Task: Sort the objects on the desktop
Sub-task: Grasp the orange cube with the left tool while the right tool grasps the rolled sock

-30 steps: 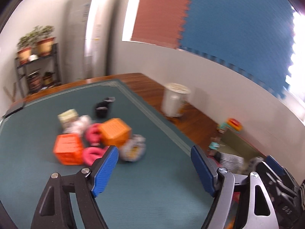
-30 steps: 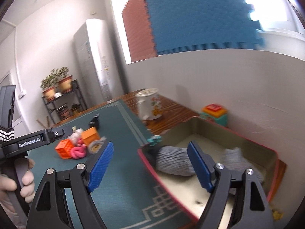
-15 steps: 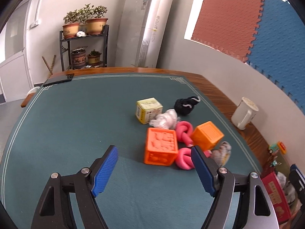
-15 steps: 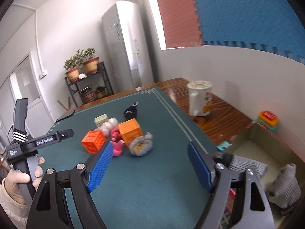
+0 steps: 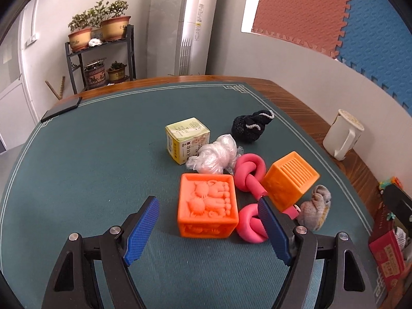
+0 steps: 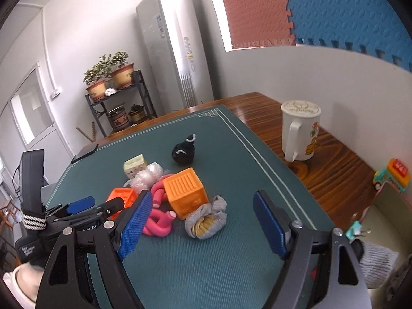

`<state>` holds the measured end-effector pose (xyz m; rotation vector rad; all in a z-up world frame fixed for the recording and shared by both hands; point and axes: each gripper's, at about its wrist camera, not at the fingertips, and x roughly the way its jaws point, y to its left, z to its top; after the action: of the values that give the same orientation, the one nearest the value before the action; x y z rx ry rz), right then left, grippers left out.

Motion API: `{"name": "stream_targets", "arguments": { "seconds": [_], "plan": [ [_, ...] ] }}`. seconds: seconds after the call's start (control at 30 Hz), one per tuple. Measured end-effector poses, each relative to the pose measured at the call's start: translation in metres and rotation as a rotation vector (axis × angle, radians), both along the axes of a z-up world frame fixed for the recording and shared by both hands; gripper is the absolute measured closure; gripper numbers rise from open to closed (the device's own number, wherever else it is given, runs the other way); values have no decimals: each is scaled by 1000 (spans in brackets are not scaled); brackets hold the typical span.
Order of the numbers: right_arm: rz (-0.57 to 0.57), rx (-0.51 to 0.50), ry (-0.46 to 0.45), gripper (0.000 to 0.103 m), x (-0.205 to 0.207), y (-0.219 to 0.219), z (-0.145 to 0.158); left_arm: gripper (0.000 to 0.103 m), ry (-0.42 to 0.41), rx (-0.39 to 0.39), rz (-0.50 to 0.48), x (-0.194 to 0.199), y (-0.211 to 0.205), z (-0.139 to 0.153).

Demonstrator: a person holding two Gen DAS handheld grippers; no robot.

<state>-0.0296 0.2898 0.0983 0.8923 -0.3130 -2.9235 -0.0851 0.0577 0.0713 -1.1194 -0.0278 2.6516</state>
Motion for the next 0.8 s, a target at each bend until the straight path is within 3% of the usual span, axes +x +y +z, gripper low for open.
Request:
{"name": "stream_targets", "arguments": {
  "seconds": [0.33,0.47,0.7,0.8],
  "plan": [
    [-75,-49,-27,20,-17,12,-34,25,14,-14,1,-14,0,-20],
    [-36,-37,-38,20,-23,3,-41,49,-15,23,-34,-20,-4,-24],
    [-10,78,-114,20,-47,-18,-51,50,-9,34,-28,-17,-4,-25],
    [-23,59,-135,20,-51,-16,-60,50,-3,43,-11,-16,-7,-23]
  ]
}}
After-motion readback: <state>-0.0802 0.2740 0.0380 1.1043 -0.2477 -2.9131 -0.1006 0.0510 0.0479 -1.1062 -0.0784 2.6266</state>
